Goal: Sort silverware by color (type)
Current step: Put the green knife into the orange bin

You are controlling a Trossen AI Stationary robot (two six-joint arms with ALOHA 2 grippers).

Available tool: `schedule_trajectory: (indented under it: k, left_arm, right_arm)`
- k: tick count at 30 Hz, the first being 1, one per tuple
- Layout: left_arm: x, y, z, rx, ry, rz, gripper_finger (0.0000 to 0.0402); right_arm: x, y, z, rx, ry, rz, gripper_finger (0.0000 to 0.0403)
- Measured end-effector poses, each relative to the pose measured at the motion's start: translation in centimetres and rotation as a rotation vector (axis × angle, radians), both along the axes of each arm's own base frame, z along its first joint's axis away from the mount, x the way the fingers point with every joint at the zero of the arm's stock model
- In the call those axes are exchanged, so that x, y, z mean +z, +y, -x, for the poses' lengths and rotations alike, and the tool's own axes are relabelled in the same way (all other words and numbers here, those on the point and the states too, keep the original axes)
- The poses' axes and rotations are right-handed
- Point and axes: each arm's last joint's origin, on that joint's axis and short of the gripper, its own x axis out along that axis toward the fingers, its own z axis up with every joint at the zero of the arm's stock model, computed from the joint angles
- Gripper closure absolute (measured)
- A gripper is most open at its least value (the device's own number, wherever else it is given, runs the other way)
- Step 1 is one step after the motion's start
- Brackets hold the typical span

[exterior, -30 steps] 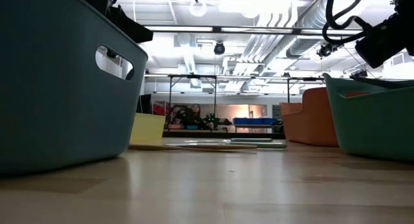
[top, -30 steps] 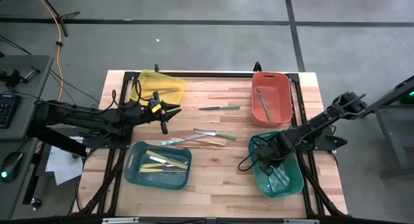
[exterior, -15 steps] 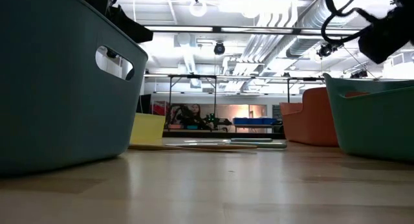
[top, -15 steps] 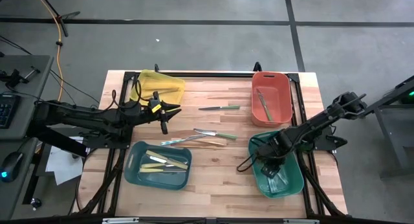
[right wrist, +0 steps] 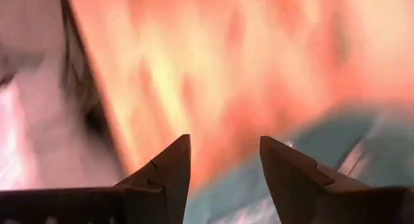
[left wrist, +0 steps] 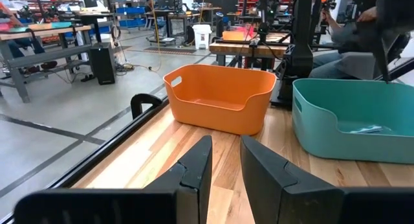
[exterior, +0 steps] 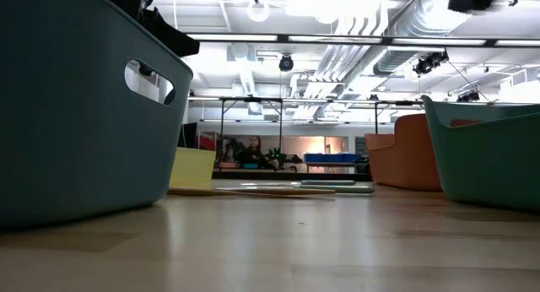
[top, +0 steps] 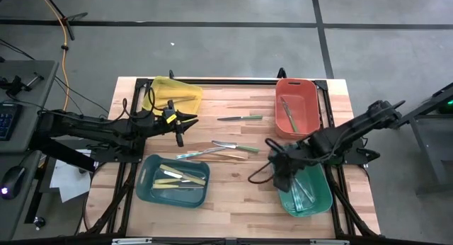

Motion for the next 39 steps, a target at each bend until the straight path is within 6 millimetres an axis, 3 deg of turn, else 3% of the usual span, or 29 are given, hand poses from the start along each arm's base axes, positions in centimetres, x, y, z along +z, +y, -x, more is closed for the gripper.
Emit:
schedule_trajectory:
  k: [6,10,15,20,25,30,35,39]
  left_arm:
    - [0.0,0.0,0.0,0.000,0.000,0.000,0.0330]
    - [0.0,0.0,0.0,0.000,0.000,0.000,0.0330]
    - [0.0,0.0,0.0,0.000,0.001,0.000,0.0330]
    - [-0.1,0.0,0.0,-0.001,0.015,0.001,0.0330]
    - [-0.3,-0.1,0.0,-0.035,0.027,0.005,0.0330]
    - [-0.1,-0.2,0.0,-0.067,0.013,0.006,0.0330]
    - [0.1,-0.2,-0.1,-0.067,-0.016,0.003,0.0330]
    - [0.2,-0.2,-0.1,-0.069,-0.007,-0.027,0.0330]
  right_arm:
    - [2.7,-1.1,-1.8,0.027,-0.329,0.431,0.0234]
    - [3.1,-2.7,-3.3,0.076,-0.393,0.629,0.0234]
    - [2.3,-5.7,-5.6,0.088,-0.343,0.823,0.0234]
    - [1.2,-9.4,-6.9,0.120,-0.282,0.794,0.0234]
    - [-0.8,-11.9,-5.2,0.085,-0.288,0.744,0.0234]
    - [-3.9,-12.7,-3.2,0.022,-0.519,0.696,0.0234]
    - [-6.9,-13.2,-3.2,0.018,-0.866,0.653,0.0234]
    - [-8.0,-13.5,-3.6,0.022,-1.007,0.719,0.0234]
